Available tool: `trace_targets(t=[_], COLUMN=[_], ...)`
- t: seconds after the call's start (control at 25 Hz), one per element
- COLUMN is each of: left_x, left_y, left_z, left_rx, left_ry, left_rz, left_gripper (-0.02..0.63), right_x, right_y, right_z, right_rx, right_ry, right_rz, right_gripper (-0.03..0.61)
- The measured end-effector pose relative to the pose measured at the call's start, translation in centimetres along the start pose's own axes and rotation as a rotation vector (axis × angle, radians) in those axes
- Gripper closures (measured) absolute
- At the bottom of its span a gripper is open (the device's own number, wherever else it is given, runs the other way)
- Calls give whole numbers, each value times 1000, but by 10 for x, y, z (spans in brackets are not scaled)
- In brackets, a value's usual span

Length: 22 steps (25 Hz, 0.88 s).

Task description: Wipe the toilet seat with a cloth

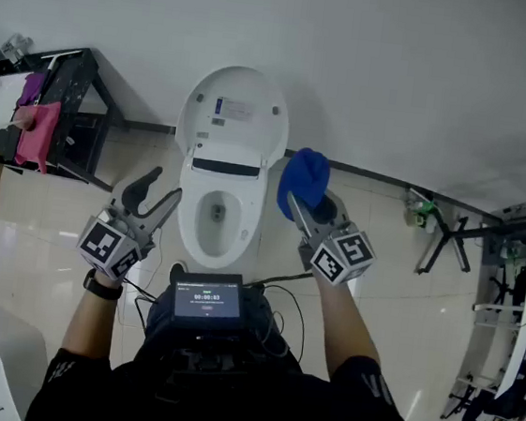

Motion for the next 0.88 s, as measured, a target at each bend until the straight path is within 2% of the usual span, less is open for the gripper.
trace_targets(t=[0.2,0.48,0.72,0.88], left_x=[0,9,11,11], left_y=[-18,-42,-61,-77], left_z=[-17,-64,-119,-161], left_rx=[33,110,198,216], left_ry=[14,46,59,47], left_rz=[-15,-36,-41,-53], left_gripper=[394,391,377,377], right_x=[-21,-58,-87,-115], right_y=[-26,-63,-98,-117], right_z=[-23,-88,-185,-247], right_rx=[126,323,541,643], right_ry=[108,99,102,99], right_rz=[16,72,117,124], right_gripper=[410,410,410,410])
Point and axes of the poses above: the fingertips, and each gripper's own axes: y backward along the fingers, x to its left, z out of its top, the point moved 7 cm from there along y, backward along the fingers, and after that the axes turned 10 degrees about z, right-handed, at the moved point
